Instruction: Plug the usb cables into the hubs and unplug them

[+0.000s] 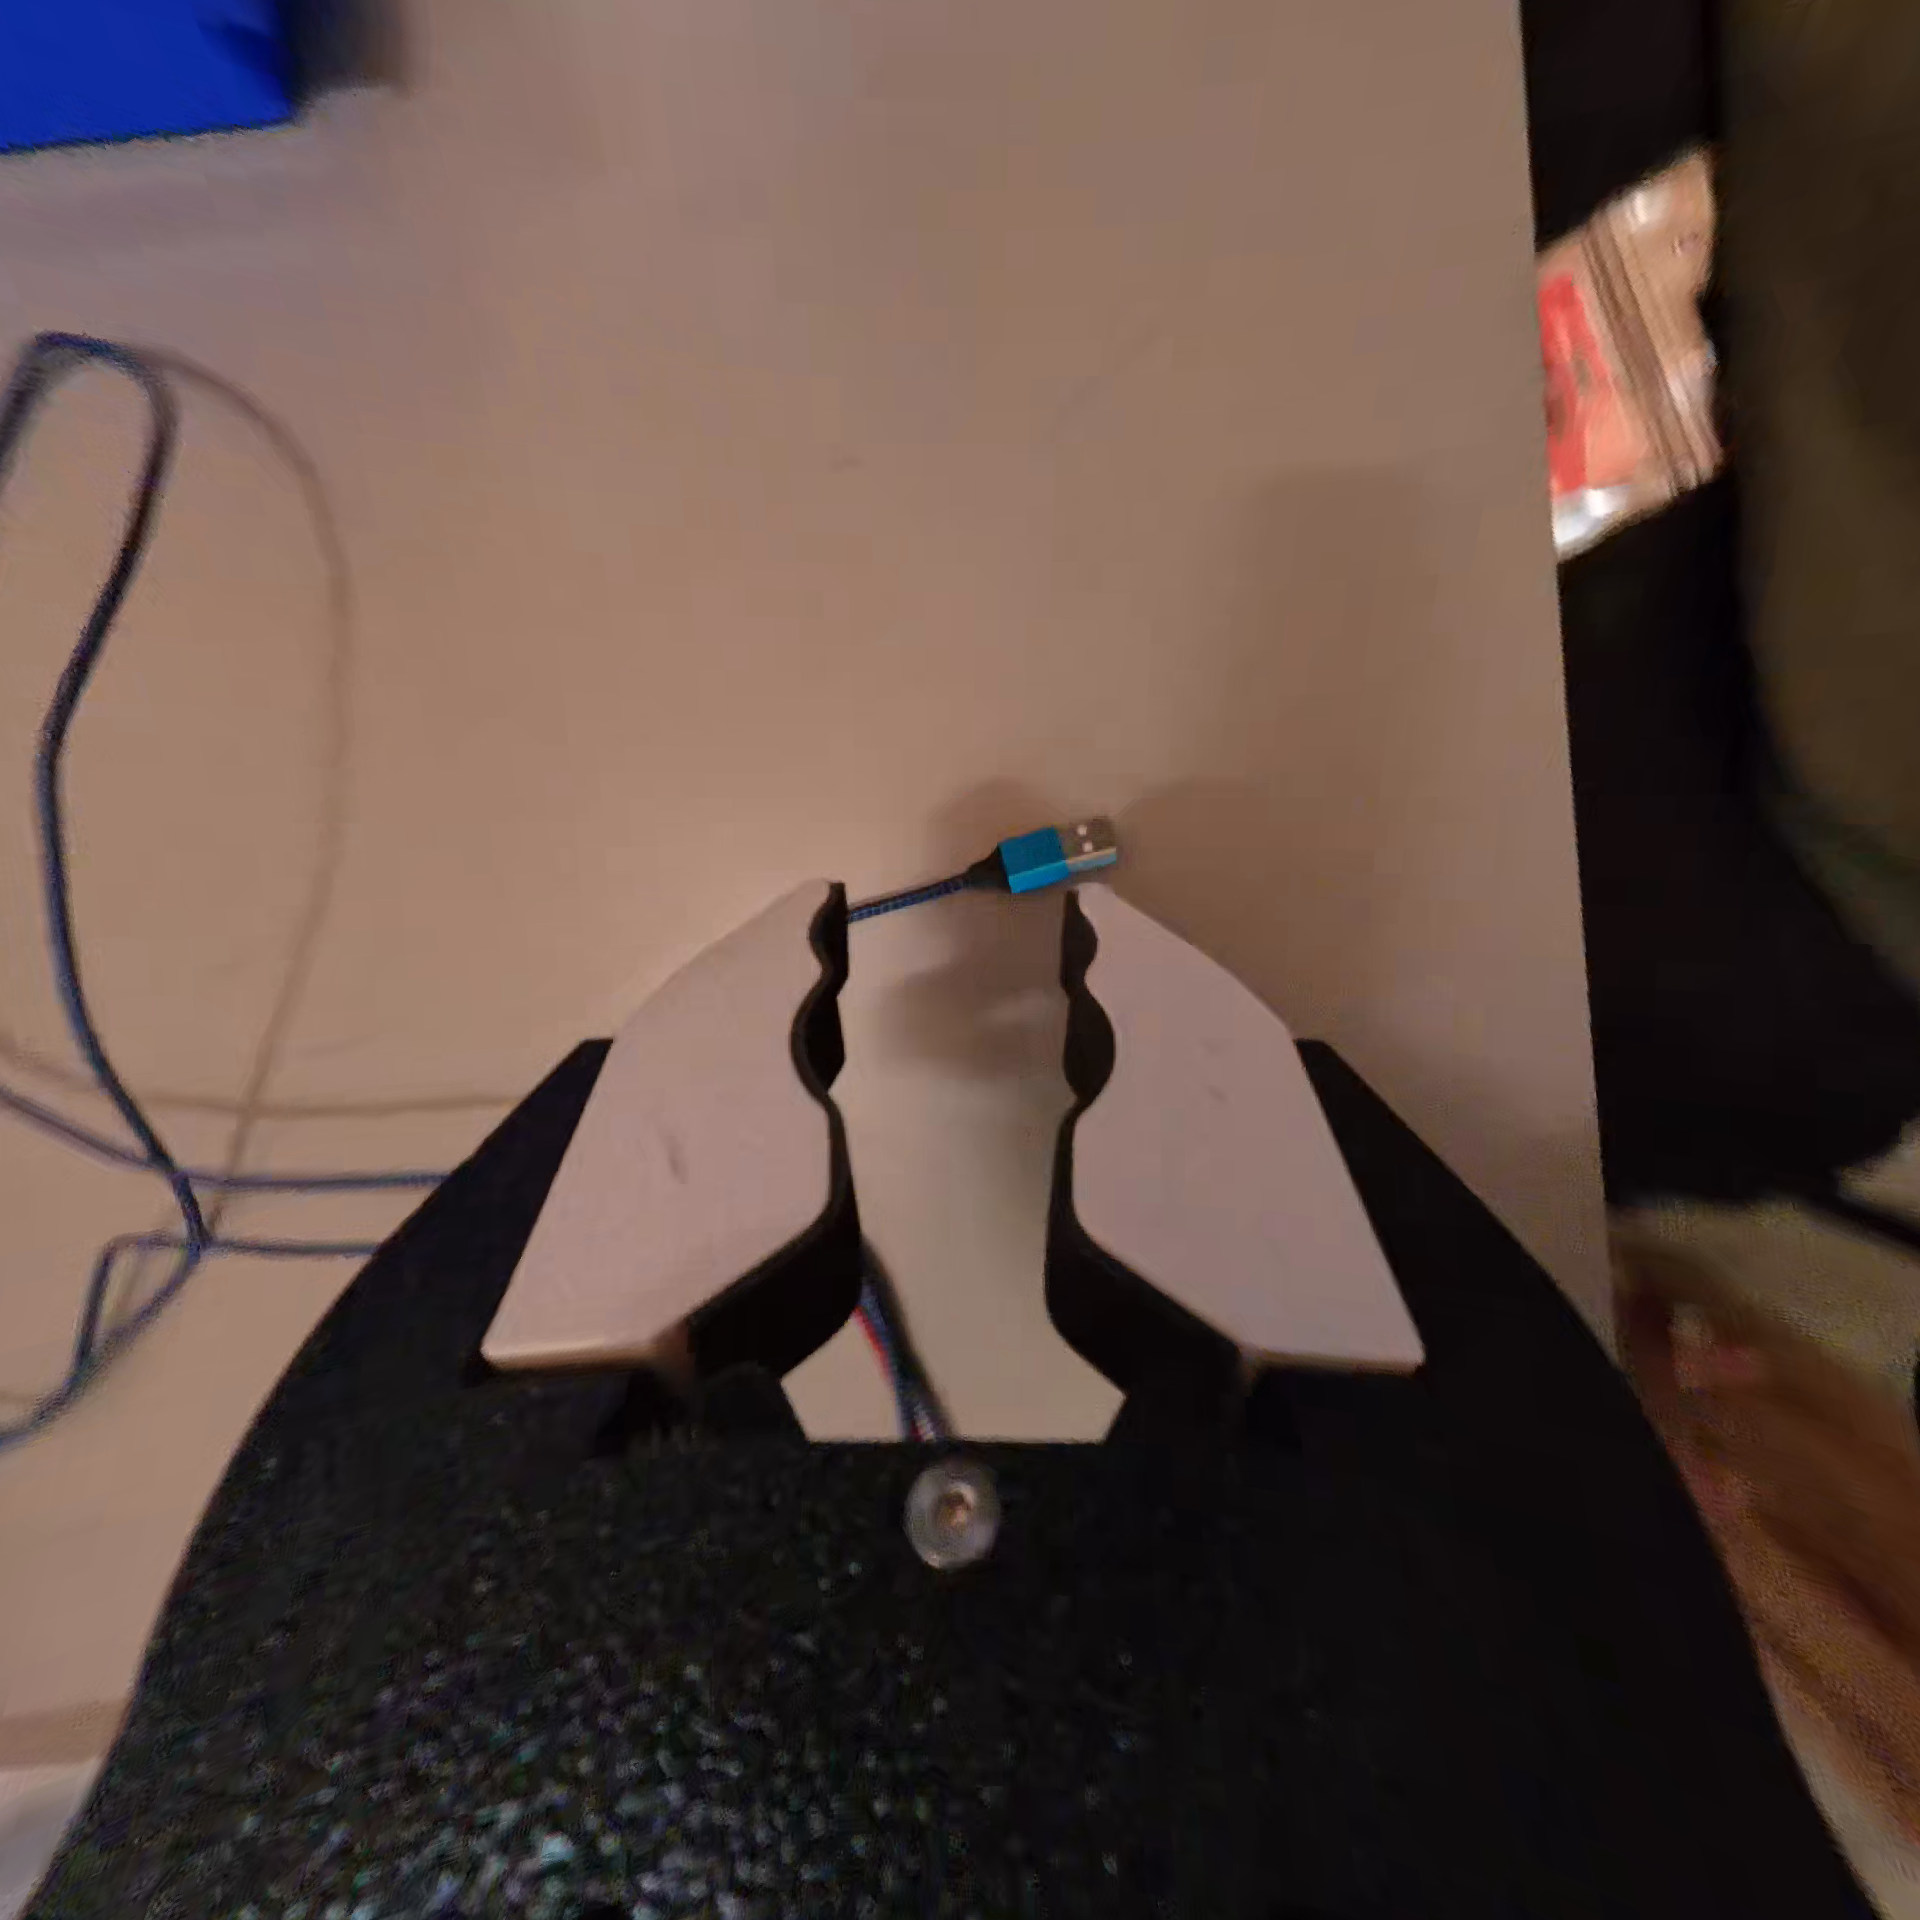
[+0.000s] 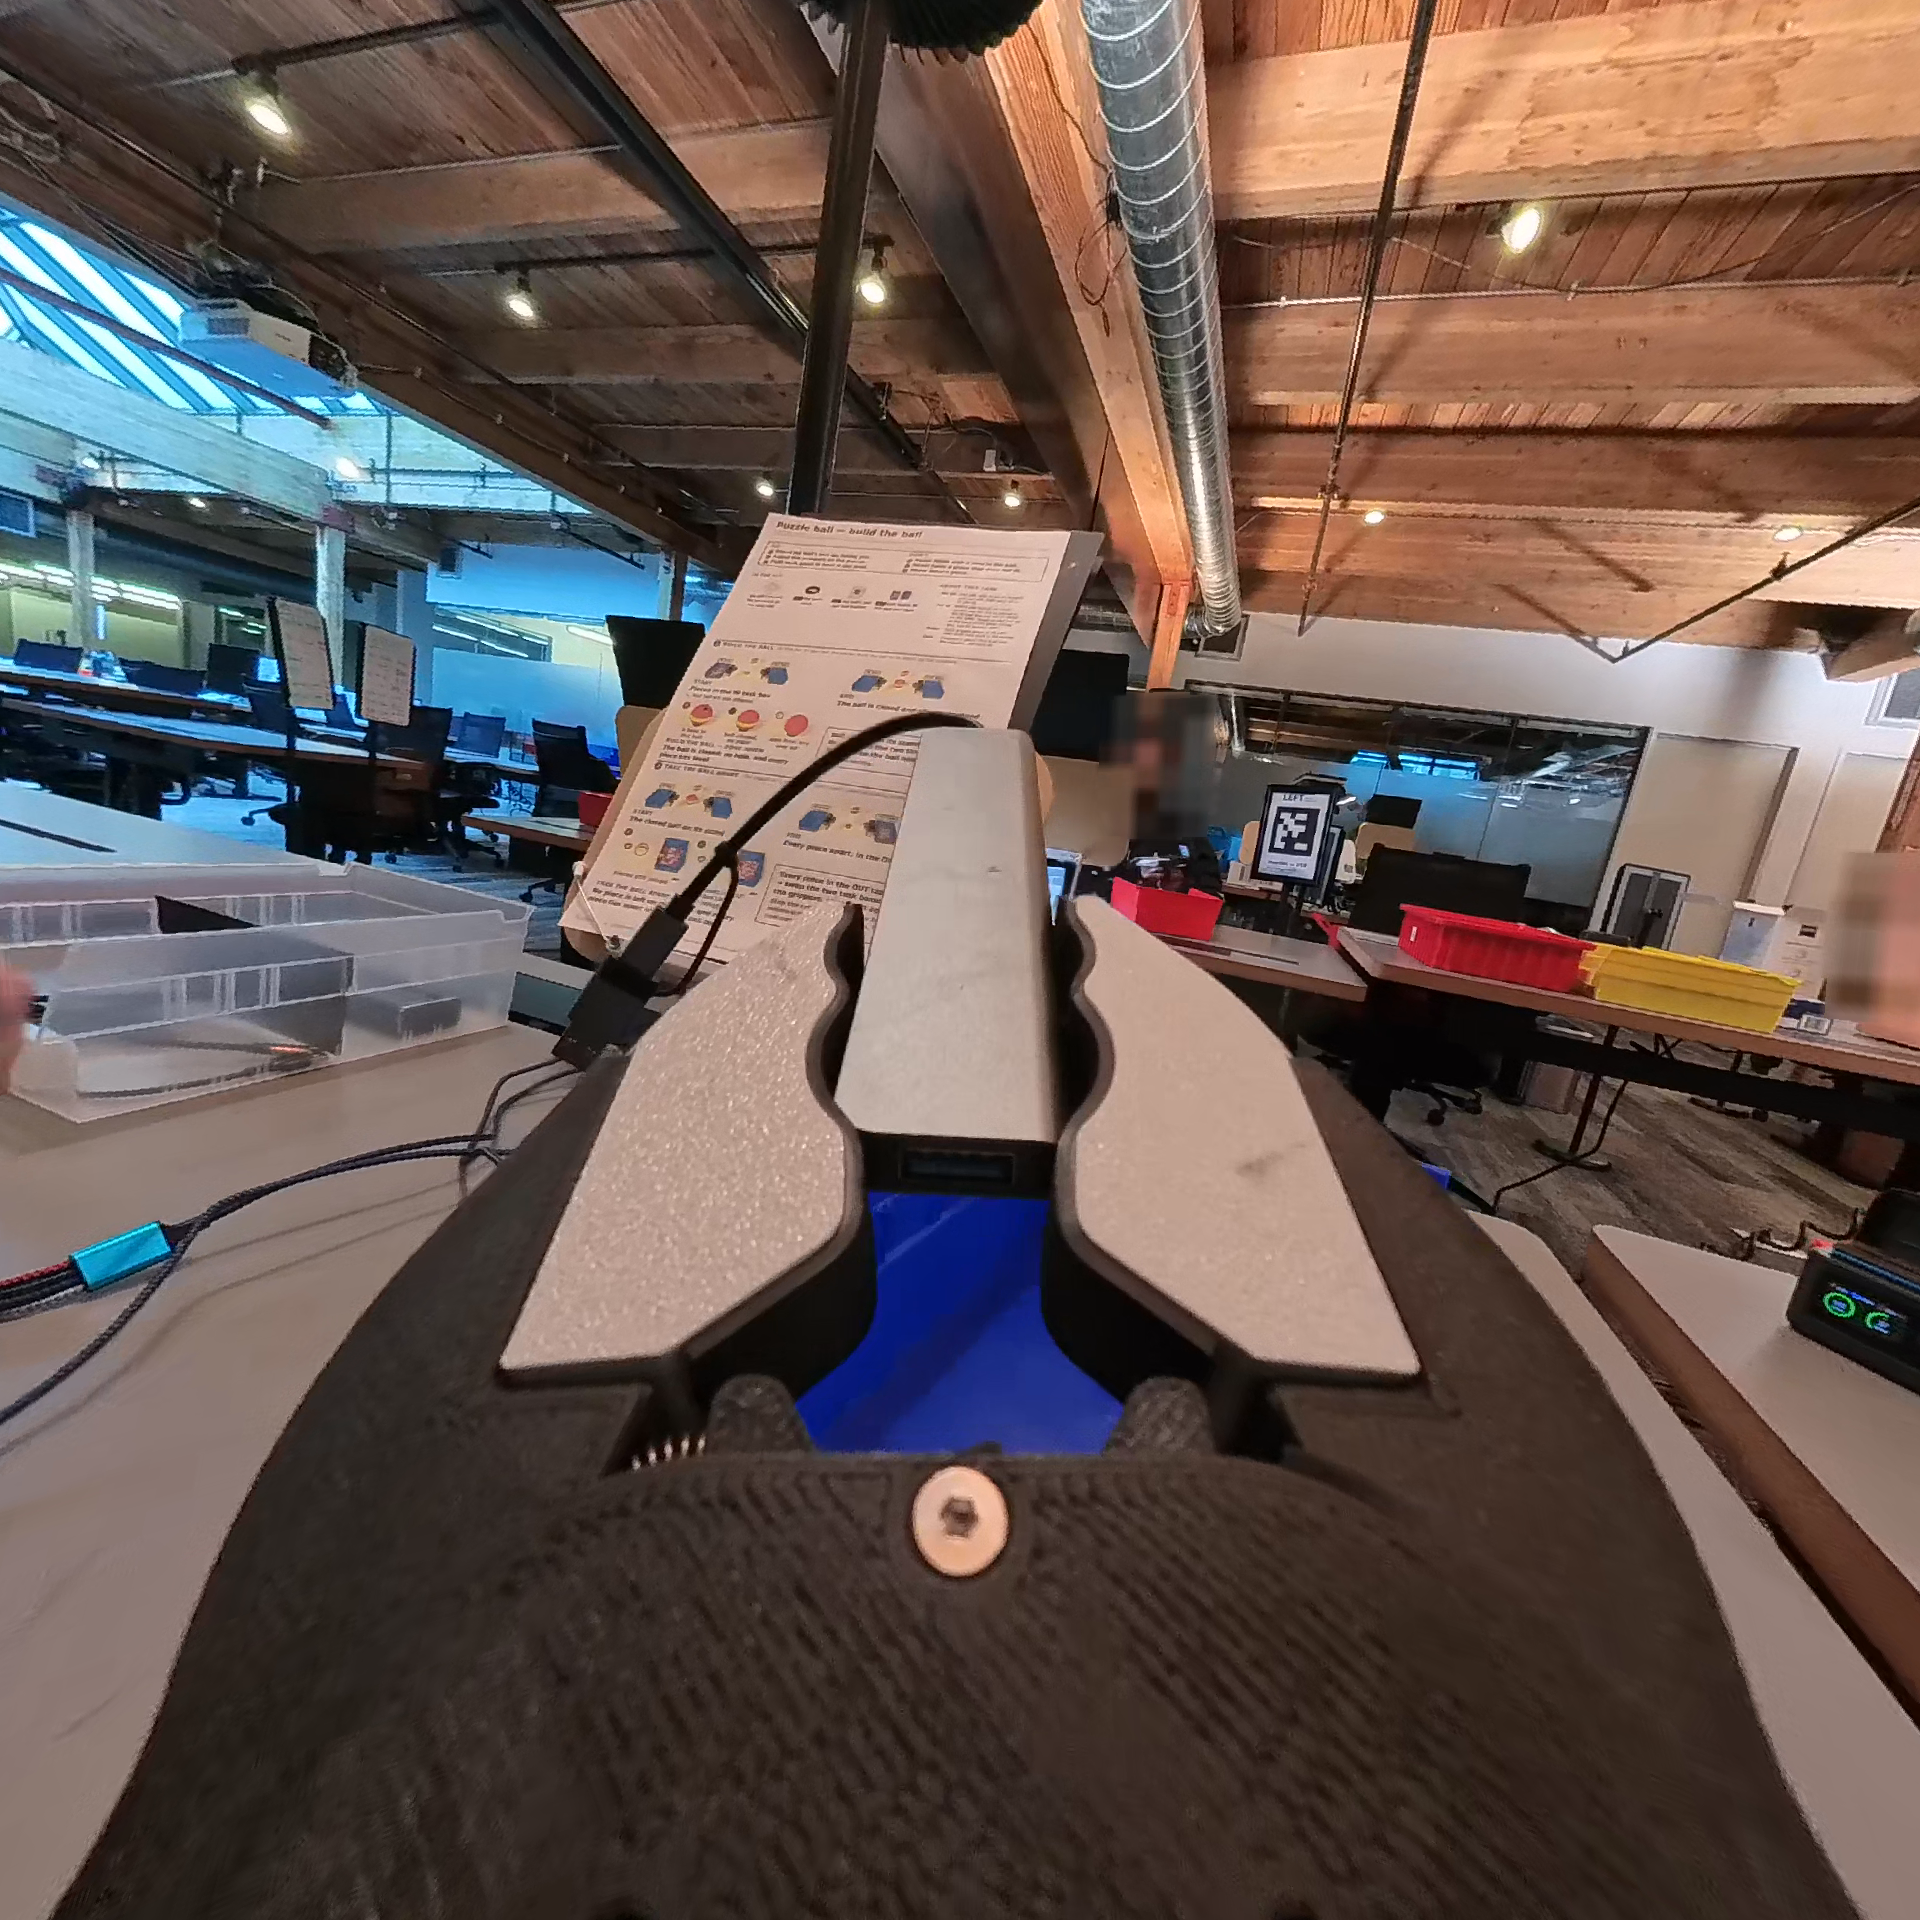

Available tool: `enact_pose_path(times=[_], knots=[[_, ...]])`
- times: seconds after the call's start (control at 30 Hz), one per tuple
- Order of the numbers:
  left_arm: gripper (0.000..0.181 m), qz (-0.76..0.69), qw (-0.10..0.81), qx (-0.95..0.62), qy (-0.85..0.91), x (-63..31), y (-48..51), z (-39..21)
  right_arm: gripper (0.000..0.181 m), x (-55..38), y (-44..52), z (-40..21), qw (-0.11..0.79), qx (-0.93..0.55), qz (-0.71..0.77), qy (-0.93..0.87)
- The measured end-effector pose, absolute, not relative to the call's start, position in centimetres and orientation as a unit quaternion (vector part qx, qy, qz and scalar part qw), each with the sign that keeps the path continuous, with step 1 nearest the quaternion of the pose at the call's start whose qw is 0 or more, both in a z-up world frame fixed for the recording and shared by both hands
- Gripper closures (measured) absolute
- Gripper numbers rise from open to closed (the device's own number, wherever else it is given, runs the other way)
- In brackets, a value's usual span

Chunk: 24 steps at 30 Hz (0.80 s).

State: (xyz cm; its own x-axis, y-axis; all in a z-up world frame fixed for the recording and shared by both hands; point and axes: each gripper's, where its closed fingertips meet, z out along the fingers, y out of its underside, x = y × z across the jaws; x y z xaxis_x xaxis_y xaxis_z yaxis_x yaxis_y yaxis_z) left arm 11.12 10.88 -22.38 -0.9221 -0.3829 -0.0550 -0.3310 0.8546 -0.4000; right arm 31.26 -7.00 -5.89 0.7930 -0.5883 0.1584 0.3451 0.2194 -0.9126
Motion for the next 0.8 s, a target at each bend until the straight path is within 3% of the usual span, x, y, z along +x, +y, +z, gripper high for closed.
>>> enact_pose_path(times=[0.27,0.37,0.43,0.6,0.8], knots=[[0.147,-0.045,-0.125,-0.028,0.991,12.0,11.1,-26.4,0.145,32.0,-8.2,-5.6,0.765,-0.546,-0.323,0.116],[0.174,0.003,-0.165,-0.002,0.986,11.5,12.2,-27.9,0.145,32.3,-8.9,-5.3,0.764,-0.541,-0.331,0.118],[0.175,0.001,-0.186,0.011,0.982,11.0,12.2,-28.2,0.146,32.5,-9.3,-5.2,0.766,-0.536,-0.331,0.124],[0.176,-0.015,-0.191,0.016,0.981,10.2,12.3,-28.3,0.146,32.4,-8.8,-5.5,0.769,-0.539,-0.321,0.123],[0.181,-0.081,-0.117,-0.039,0.989,10.4,12.1,-28.3,0.146,31.3,-6.6,-6.2,0.768,-0.554,-0.304,0.103]])
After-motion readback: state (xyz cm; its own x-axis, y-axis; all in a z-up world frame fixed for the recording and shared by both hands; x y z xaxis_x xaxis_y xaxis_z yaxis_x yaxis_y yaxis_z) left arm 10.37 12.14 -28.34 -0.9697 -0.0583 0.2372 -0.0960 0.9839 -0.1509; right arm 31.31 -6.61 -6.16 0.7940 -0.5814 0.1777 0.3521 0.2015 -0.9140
